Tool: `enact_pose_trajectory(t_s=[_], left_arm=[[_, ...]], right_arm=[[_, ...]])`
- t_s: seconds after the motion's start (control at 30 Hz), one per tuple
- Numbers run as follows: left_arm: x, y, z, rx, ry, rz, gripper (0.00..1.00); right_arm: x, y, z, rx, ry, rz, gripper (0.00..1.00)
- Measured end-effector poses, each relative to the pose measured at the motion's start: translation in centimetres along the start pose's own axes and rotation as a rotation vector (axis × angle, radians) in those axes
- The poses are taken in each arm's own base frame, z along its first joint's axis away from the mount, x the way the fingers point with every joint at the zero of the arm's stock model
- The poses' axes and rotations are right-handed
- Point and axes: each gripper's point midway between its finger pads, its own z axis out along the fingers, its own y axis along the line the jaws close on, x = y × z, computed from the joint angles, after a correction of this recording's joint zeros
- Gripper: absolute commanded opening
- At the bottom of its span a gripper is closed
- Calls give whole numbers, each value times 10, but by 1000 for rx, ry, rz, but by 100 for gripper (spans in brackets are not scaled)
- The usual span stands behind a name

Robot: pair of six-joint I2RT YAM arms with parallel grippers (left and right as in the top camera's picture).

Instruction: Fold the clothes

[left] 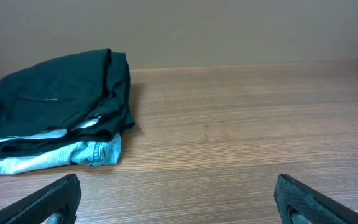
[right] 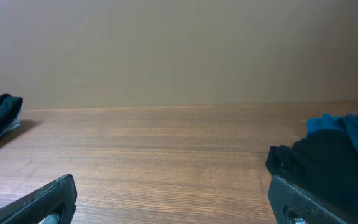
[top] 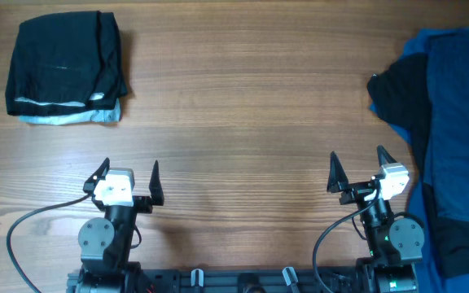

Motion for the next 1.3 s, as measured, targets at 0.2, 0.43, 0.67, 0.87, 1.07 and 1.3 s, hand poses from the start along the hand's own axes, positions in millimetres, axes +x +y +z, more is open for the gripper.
enact_pose_trajectory(t_s=[0.2,0.43,0.67,0.87,1.07,1.3], left_arm=[[0,12,0,-54,-2,-85,100],[0,12,0,-55,-2,-110,100],[0,12,0,-55,-2,-114,100],[0,12,0,-55,-2,-114,100],[0,12,0,-55,-2,-114,100],[0,12,0,-55,-2,-114,100]], right_arm=[[0,0,0,0,0,0,100],[0,0,0,0,0,0,100],[0,0,0,0,0,0,100],[0,0,0,0,0,0,100],[0,0,0,0,0,0,100],[0,0,0,0,0,0,100]])
